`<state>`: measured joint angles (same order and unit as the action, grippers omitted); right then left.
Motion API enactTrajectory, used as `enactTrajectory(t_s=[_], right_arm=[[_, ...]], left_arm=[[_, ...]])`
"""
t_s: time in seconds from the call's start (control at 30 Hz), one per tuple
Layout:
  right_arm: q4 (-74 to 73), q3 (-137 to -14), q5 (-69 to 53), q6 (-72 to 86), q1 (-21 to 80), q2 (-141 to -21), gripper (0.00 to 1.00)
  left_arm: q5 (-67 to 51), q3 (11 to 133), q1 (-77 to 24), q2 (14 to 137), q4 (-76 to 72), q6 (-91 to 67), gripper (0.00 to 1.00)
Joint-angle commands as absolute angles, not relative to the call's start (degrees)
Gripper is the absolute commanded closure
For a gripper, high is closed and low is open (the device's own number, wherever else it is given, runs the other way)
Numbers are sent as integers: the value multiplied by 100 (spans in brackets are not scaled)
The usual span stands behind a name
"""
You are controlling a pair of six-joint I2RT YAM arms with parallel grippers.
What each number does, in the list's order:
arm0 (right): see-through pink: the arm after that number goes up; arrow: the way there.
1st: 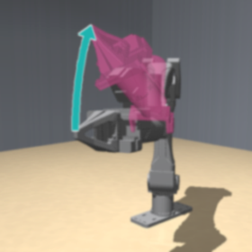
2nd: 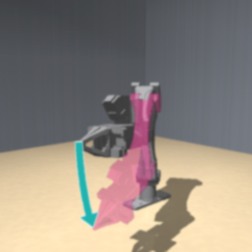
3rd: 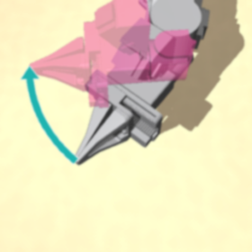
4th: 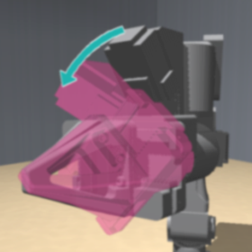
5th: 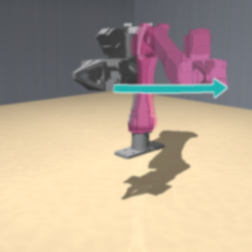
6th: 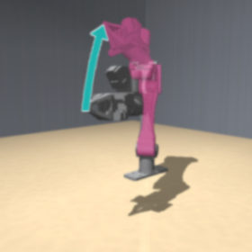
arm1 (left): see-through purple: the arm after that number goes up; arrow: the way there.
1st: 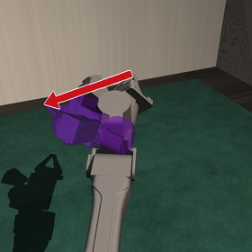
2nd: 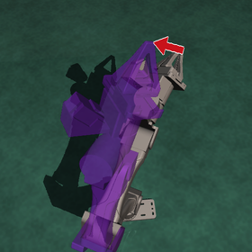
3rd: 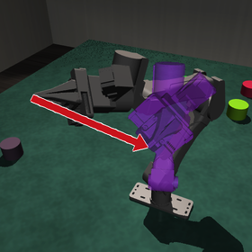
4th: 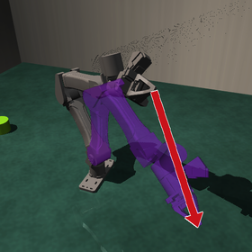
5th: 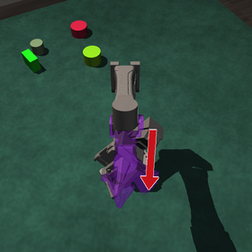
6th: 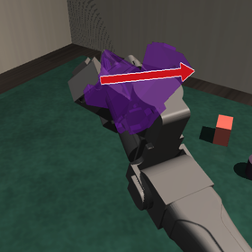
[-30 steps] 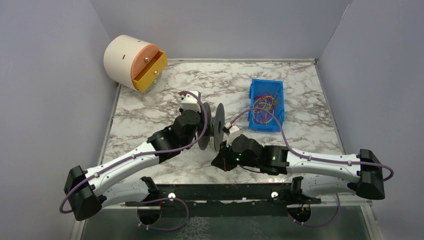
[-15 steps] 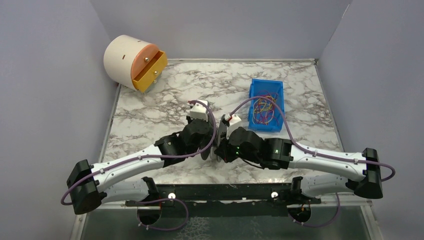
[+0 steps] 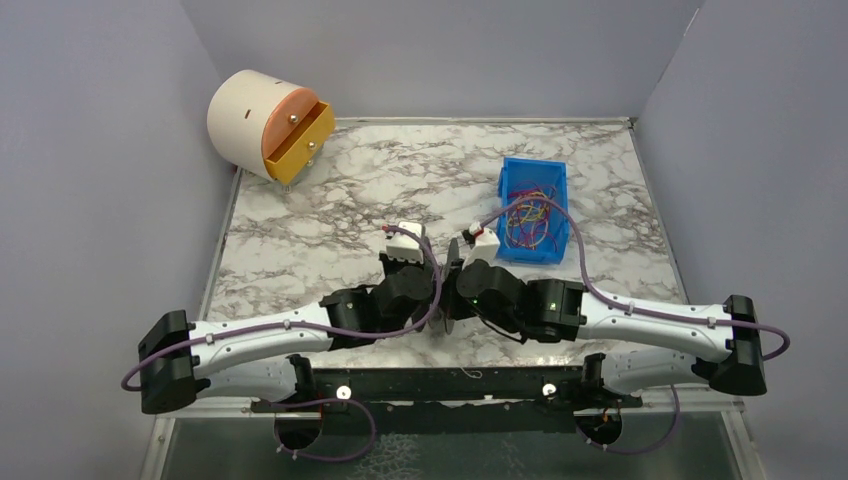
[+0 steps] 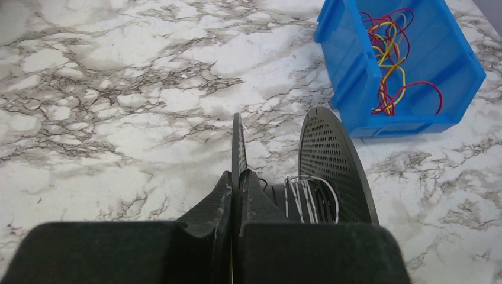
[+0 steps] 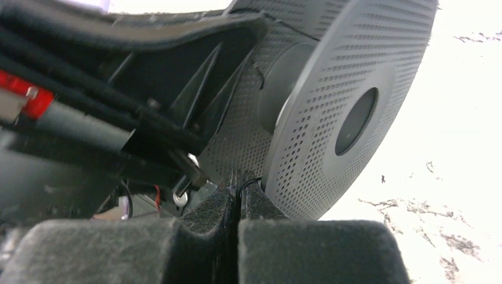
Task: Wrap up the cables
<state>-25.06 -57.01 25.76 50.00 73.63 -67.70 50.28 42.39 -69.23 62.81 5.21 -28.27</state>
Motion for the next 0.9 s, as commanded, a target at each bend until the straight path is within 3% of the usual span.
enactTrajectory(t_s=[0.0, 0.47, 0.87], right_arm=[[-2925, -5834, 4018, 6052, 7331, -6771, 99], [-4360, -6201, 5171, 8132, 7161, -7241, 99], [-4315, -6047, 5072, 8182, 6453, -7323, 99]], left_arm=[[5844, 4024, -7365, 6352, 811, -3052, 100], [7612, 3569, -8794, 6633, 825, -3900, 100], [8328, 3493, -9632, 7516, 1115, -4723, 100]])
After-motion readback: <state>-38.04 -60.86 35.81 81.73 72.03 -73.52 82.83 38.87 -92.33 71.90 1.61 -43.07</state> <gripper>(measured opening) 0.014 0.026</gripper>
